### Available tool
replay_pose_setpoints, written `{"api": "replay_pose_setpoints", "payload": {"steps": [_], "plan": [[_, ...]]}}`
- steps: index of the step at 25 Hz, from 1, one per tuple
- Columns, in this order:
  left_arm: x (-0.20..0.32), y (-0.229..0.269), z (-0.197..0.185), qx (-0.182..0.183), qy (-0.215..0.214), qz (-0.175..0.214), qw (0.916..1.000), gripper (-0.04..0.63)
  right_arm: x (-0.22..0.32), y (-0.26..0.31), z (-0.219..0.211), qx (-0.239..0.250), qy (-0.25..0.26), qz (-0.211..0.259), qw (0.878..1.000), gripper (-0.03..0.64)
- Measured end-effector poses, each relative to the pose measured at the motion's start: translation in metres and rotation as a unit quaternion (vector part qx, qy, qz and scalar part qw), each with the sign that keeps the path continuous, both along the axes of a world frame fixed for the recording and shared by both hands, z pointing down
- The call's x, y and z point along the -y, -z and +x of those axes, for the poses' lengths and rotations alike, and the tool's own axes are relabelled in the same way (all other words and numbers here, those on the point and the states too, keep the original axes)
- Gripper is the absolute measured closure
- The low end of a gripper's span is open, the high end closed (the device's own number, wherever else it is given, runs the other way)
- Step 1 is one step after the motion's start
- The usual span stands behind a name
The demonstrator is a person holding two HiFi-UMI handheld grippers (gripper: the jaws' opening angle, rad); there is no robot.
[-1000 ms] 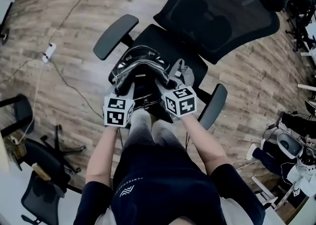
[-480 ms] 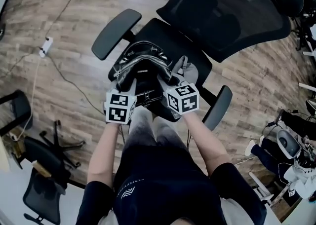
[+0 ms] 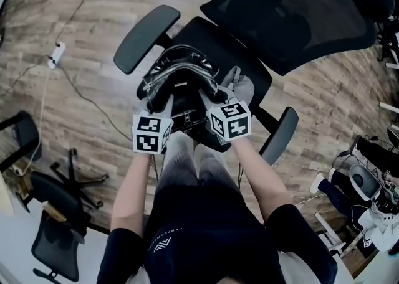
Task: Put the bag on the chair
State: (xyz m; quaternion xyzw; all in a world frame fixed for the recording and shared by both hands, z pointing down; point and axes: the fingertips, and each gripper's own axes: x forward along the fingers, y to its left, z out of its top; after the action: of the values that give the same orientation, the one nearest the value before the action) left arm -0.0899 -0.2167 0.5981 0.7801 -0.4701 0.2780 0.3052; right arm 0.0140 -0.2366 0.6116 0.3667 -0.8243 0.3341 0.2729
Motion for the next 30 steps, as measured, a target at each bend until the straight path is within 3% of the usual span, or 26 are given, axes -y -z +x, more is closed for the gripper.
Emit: {"api": "replay_pose_setpoints", "payload": {"steps": [9,15,20,30], "plan": [[0.005,-0.004,-0.005,0.004,0.008,-0.011,0.9999,0.475,0.004,-0.003,0.003,-0.016,-0.002,0.003,1.000,0.491],[0.002,-0.003,-0.013,0.021,0.023,-0.013,0.9994,0.402,0.002,0.001,0.011,-0.018,-0.006,-0.001,1.000,0.431],[-0.003,-0.002,-0.019,0.031,0.026,-0.018,0.9990,0.357,0.000,0.007,0.016,-0.022,-0.008,0.004,1.000,0.422],[-0.015,0.008,-0.033,0.044,0.036,-0.014,0.9983,0.337,-0.002,0.027,0.026,-0.021,-0.017,0.020,0.999,0.410]]}}
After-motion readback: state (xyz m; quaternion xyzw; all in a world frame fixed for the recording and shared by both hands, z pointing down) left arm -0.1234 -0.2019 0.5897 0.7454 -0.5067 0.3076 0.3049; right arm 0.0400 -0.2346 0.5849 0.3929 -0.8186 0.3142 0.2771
